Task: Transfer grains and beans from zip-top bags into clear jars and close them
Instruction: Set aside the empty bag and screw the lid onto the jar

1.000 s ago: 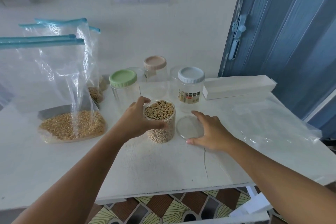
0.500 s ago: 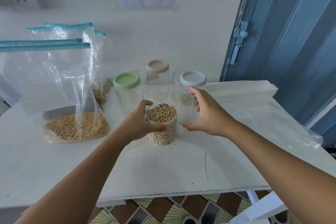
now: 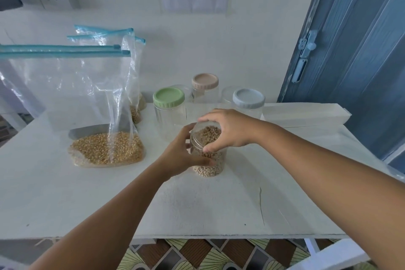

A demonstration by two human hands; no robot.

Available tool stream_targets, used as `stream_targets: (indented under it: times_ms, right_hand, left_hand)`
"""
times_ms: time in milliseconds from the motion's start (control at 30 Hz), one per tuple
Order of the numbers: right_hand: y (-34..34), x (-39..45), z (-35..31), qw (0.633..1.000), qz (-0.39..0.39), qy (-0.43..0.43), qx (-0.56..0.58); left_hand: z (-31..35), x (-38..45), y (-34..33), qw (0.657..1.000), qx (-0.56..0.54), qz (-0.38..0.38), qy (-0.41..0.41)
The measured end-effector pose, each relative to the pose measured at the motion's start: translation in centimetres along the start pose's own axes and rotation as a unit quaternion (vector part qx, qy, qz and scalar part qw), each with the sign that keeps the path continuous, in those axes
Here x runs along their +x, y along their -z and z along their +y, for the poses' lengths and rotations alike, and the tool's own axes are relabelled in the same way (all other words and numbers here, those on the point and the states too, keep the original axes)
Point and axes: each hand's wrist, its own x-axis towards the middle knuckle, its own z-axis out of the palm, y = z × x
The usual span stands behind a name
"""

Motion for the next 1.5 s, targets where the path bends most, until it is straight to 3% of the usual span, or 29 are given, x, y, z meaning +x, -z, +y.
stream_targets:
  times_ms: [700,900,1133,1367,1500]
  right_hand:
    - [1.0,1.7,1.4,0.99,-0.115,0.056,-0.064]
    - [-0.1,1.1,0.7,0.996,-0.047,0.01,-0.079]
    - [0.9,0.2,0.7,0.995,-0.089,-0.033,-0.029]
    - [-0.8,-0.2,-0.3,0.994,0.02,-0.092,-0.051]
    - [-0.5,-0.8,0.0,0.995,-0.019,-0.086,0.039]
  left_hand:
    - [-0.4,0.4,-1.0,0.999,0.001,0.036,0.007]
    - [-1.1,0.7,-0.7,1.0,-0.004,0.03,0.004]
    - [-1.7,1.2,-0.6,1.0,0.001,0.03,-0.003]
    - [-1.5,1.3,-0.4,1.0,0.006,0.022,-0.013]
    - [-1.5,1.2,-0.3,1.0,0.01,0.017,-0.015]
